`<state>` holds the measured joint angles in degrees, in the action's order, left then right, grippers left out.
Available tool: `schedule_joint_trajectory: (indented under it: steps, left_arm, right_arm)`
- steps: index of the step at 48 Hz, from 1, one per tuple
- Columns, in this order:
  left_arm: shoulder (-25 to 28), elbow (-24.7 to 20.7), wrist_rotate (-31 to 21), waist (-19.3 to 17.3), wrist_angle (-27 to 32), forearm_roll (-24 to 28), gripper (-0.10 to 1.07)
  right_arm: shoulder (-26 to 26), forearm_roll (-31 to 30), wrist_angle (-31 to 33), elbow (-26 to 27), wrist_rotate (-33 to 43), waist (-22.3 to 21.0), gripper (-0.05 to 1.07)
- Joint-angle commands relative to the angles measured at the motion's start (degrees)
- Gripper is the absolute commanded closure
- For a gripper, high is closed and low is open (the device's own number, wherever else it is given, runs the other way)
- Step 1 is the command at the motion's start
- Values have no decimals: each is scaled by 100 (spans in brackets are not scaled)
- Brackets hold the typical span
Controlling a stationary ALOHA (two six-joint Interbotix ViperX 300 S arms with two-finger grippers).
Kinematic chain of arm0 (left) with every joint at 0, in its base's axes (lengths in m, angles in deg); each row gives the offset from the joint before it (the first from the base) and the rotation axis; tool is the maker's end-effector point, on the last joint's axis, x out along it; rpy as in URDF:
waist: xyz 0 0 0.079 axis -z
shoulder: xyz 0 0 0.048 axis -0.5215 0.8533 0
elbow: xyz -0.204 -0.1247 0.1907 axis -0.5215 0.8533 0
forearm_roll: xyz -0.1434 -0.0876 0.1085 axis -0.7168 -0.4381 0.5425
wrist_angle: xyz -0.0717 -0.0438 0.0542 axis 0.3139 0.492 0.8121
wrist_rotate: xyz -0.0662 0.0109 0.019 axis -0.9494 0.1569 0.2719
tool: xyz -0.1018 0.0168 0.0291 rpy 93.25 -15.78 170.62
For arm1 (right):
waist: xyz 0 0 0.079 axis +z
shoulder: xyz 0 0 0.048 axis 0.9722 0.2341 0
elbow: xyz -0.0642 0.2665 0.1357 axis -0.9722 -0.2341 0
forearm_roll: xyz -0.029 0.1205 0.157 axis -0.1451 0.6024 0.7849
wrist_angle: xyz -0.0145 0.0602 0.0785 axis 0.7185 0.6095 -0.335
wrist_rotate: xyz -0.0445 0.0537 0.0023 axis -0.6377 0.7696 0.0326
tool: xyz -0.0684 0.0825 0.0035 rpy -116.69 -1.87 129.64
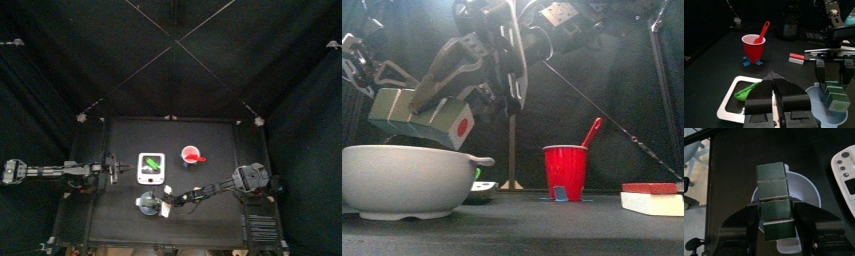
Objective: Place sushi roll in bowl
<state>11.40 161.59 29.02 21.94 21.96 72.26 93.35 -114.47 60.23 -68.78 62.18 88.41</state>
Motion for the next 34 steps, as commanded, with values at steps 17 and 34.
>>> schedule_joint_trajectory:
  steps: [17,34]
  left_arm:
    - [9,-70,9,-18,-53,-9,65]
    - [9,-70,9,-18,-53,-9,65]
  right_arm:
    - [-62,-26,-9,176,-9,-79,41]
    - [-62,0,-9,176,0,-88,25]
